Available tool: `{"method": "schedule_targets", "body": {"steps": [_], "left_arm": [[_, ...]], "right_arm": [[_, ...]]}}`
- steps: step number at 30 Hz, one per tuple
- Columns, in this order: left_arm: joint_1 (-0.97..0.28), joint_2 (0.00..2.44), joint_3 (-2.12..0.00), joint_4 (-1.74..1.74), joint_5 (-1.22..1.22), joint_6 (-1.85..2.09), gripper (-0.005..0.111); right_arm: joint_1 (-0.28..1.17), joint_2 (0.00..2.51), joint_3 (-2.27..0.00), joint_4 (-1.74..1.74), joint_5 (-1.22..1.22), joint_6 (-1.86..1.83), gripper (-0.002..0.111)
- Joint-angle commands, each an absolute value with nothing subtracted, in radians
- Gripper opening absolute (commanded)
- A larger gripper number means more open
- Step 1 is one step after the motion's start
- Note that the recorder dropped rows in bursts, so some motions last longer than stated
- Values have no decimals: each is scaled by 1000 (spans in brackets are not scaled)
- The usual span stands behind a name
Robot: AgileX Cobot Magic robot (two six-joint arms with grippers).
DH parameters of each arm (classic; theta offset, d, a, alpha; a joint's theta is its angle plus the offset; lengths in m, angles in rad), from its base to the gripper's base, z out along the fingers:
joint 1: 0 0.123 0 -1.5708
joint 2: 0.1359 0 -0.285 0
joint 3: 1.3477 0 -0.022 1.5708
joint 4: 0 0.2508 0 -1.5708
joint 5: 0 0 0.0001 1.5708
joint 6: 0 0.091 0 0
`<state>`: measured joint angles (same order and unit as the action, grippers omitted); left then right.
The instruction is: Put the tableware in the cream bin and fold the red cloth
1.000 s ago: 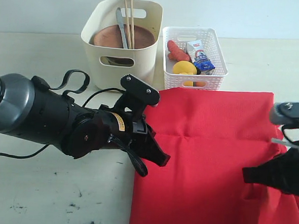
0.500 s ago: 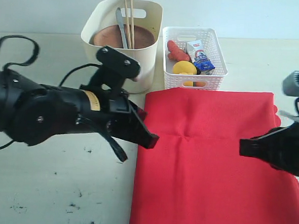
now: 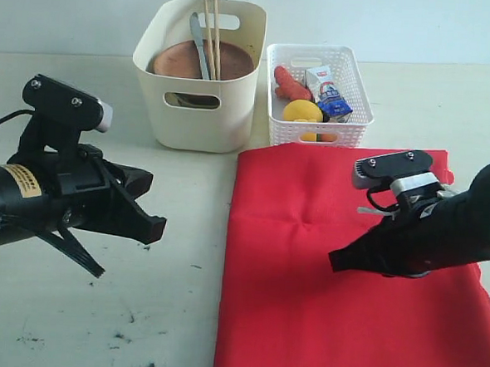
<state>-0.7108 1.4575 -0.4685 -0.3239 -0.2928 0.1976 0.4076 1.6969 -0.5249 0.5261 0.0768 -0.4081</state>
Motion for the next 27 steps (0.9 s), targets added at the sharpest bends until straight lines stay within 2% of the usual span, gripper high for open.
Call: {"method": "schedule_targets", "body": {"steps": [1,11,14,22,27], "left_arm": [[-707,1450,-463,-333,-315,203,3],[-707,1450,-463,-333,-309,206,3],[-707,1450,-463,-333,-309,206,3],[-707,1450,-463,-333,-317,206,3],[-707,1450,-463,-333,-321,206,3]], "right_arm": [[295,1694,-444,514,51,-418,0],[-35,1632,-386,523,-86,-418,0],[-82,1599,-386,546,-87,-418,0],[-75,1365,-386,568,182,-417,0],[121,1319,-374,666,171,-459,0]]}}
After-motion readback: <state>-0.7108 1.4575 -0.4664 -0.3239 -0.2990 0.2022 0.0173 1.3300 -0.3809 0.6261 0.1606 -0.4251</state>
